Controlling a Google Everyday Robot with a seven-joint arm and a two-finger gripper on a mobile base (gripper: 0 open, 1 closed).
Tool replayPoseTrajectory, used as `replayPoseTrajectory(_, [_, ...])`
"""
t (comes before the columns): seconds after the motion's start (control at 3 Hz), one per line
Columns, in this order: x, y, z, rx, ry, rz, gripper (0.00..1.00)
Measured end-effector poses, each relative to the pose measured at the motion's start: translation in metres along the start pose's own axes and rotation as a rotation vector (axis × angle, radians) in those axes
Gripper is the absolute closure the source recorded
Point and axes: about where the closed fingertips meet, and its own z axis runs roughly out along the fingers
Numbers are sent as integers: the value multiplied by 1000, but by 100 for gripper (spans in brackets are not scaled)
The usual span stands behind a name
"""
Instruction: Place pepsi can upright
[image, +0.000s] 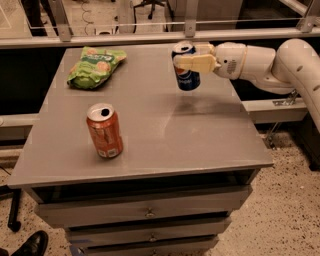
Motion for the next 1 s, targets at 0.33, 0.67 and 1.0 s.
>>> replayPoseTrajectory(0.33, [18,-5,-5,10,-84,74,100])
replayPoseTrajectory(0.67, [28,-12,-9,22,-140,115,100])
replayPoseTrajectory(1.0, [42,-18,-15,36,-169,157,100])
